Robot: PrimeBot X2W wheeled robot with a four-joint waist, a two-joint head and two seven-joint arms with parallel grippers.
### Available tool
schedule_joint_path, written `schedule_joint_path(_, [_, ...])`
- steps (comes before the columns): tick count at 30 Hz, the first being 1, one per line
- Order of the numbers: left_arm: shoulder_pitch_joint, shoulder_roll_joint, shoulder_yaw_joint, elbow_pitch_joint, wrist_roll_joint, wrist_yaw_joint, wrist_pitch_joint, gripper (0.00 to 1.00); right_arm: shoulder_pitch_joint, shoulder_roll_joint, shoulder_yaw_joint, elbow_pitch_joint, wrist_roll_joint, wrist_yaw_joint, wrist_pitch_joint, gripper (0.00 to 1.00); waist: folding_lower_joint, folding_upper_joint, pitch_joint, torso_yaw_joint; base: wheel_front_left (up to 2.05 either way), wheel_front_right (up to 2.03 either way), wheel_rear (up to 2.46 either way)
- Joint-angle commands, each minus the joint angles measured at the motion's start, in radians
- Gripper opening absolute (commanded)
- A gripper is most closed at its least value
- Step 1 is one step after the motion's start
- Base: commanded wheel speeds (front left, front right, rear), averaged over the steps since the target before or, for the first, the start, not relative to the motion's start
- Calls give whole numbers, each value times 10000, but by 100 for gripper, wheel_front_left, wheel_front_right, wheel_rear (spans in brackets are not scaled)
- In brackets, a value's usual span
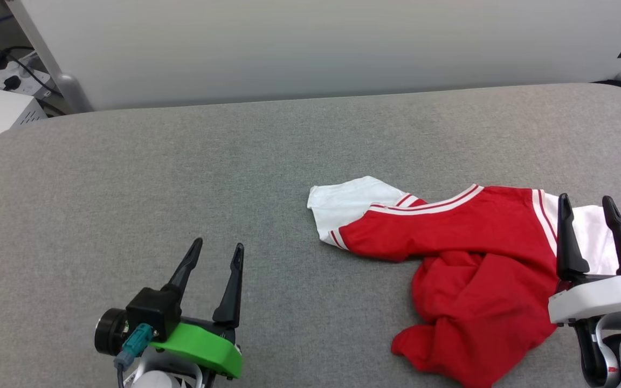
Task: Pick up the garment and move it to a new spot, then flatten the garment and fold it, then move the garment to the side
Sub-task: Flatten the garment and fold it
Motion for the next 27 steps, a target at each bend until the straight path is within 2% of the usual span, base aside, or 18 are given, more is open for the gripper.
schedule_joint_path(1, [-157,67,-108,62,-108,-29,-57,100,49,-3,65,-40,15,-6,-76,100,1,120,19,-99,0,0,0])
schedule_joint_path(4, [-478,240,-395,267,-275,-29,-40,100,-14,-11,191,-71,-6,-6,-78,100,1,120,46,-257,0,0,0])
schedule_joint_path(7, [-1133,537,-955,442,-692,-29,468,100,-41,-1,250,-131,19,-6,-90,100,1,120,142,-433,0,0,0])
schedule_joint_path(11, [-2565,1322,-2343,688,-1378,-29,2327,100,-112,16,242,-167,58,-6,-114,100,1,120,369,-595,0,0,0])
schedule_joint_path(20, [-6661,2933,-5061,1135,-4938,-29,7881,100,-621,181,556,18,138,-6,-365,100,1,120,1433,-1243,0,0,0])
schedule_joint_path(22, [-7357,3290,-5504,1282,-5342,-29,8635,100,-726,212,631,126,140,-6,-447,100,1,120,1634,-1463,0,0,0])
schedule_joint_path(27, [-8424,3592,-5984,2047,-6069,-29,9460,100,-907,271,754,318,208,-6,-617,100,1,120,2071,-1871,0,0,0])
